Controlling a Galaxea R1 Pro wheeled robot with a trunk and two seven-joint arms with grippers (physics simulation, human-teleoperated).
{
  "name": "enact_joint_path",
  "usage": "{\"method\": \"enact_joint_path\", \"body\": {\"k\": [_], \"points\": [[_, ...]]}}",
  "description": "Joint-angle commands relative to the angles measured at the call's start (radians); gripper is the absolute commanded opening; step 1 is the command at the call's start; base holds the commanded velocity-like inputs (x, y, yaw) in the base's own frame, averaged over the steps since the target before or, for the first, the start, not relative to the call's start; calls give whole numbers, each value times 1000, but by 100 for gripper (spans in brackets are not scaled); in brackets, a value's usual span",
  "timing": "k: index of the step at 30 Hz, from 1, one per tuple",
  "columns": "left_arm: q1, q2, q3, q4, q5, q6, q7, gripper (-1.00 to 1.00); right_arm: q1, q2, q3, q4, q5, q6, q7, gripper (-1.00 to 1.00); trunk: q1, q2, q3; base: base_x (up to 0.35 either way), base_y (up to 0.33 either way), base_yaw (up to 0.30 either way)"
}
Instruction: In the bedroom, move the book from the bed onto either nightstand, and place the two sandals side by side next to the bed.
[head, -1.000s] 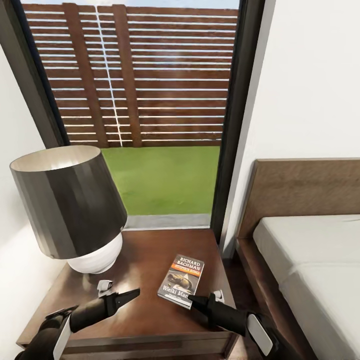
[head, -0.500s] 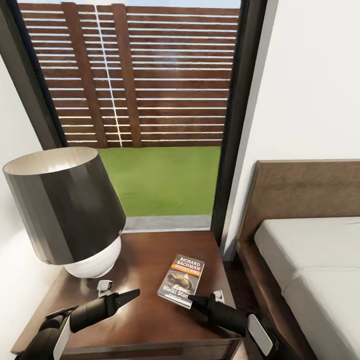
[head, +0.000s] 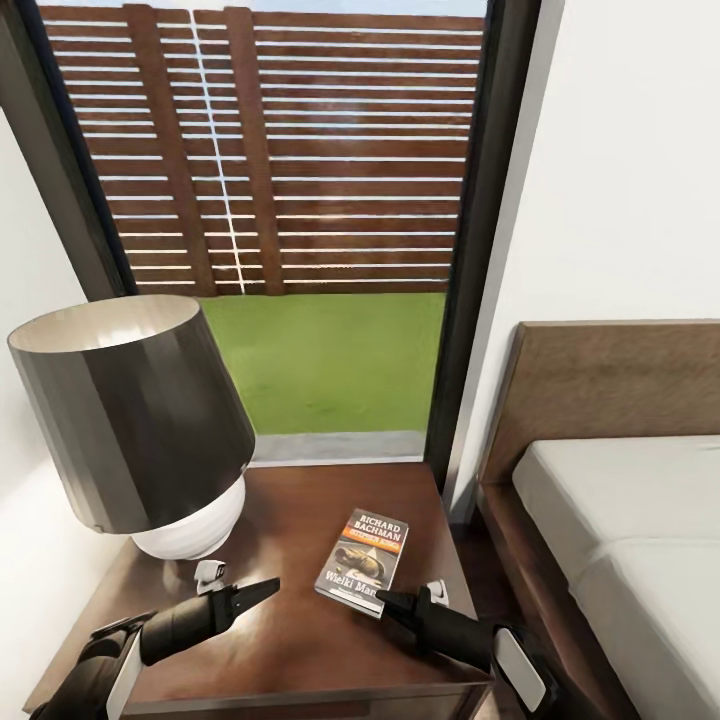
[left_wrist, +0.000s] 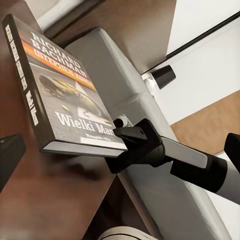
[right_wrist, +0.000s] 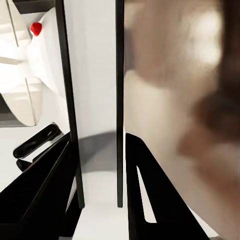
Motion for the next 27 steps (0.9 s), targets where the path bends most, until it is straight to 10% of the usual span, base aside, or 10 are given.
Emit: {"method": "enact_joint_path", "body": {"k": [1, 7, 13, 27], "points": [[0, 0, 0, 0, 1, 11, -3, 100, 0, 0, -1, 0, -2, 4, 0, -100, 0, 0, -1, 0, 0, 0], [0, 0, 0, 1, 1, 11, -3, 100, -1, 0, -1, -1, 2, 4, -5, -100, 0, 0, -1, 0, 0, 0], [0, 0, 1, 1, 1, 11, -3, 100, -1, 2, -1, -4, 41, 4, -152, -100, 0, 0, -1, 0, 0, 0], [0, 0, 0, 1, 1, 11, 3, 100, 0, 2, -1, -5, 43, 4, -168, -100, 0, -1, -5, 0, 0, 0]]}}
